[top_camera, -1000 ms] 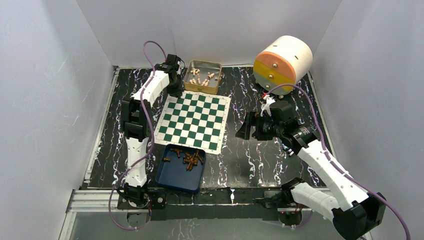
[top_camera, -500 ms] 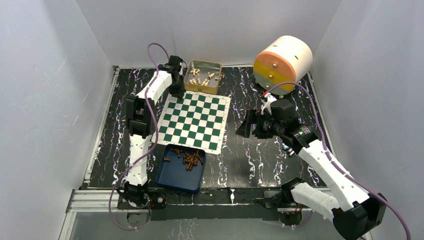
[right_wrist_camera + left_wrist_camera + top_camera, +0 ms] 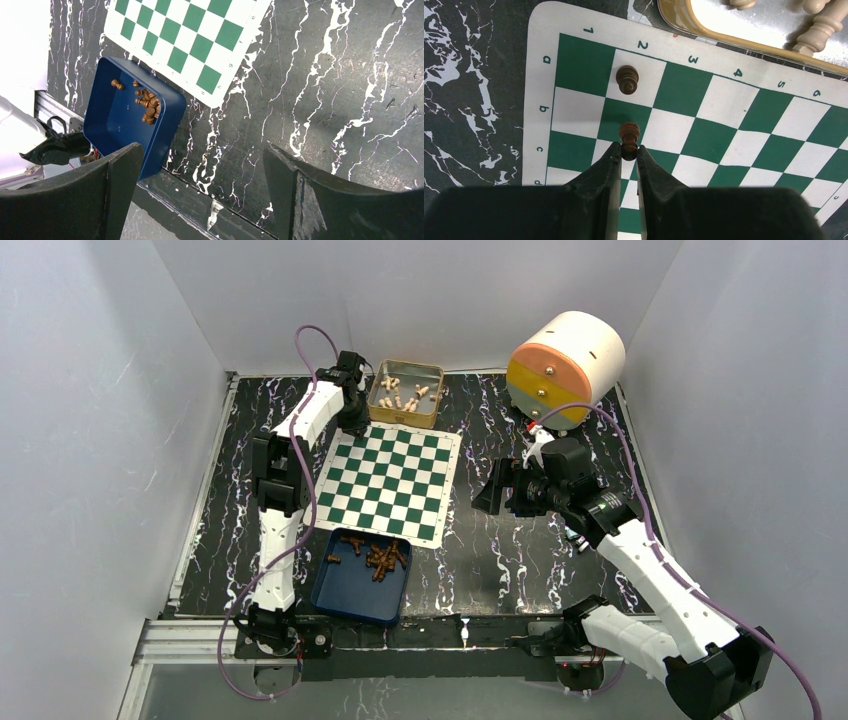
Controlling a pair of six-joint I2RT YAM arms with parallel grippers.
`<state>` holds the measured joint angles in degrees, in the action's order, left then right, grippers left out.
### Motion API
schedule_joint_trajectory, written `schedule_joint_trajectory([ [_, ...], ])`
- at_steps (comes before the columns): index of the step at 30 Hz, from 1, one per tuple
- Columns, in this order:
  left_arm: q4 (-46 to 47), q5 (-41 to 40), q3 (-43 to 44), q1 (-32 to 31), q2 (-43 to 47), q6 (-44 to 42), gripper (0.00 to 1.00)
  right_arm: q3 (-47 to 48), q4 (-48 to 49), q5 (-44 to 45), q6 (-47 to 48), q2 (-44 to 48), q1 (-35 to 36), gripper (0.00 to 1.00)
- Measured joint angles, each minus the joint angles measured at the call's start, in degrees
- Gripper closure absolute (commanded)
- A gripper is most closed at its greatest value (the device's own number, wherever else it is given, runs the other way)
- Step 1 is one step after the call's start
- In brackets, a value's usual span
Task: Set up the chess pieces on the board
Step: Place the chess piece on the chessboard.
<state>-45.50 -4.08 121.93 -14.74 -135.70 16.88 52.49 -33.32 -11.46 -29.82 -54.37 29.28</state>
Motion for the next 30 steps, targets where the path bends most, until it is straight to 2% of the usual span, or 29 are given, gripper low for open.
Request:
schedule_joint_trajectory([
  [21, -1.16, -0.83, 1.95, 0.00, -2.34, -1.09, 0.84, 0.33, 0.00, 0.48, 0.02, 0.76, 0.00, 0.01],
  [26, -1.95, -1.44, 3.17, 0.02, -2.78, -1.51, 0.70, 0.33, 0.00, 0.50, 0.02, 0.76, 0.00, 0.01],
  [30, -2.73, -1.46, 5.29, 0.07, -2.84, -1.79, 0.66, 0.33, 0.00, 0.63, 0.02, 0.76, 0.00, 0.01],
])
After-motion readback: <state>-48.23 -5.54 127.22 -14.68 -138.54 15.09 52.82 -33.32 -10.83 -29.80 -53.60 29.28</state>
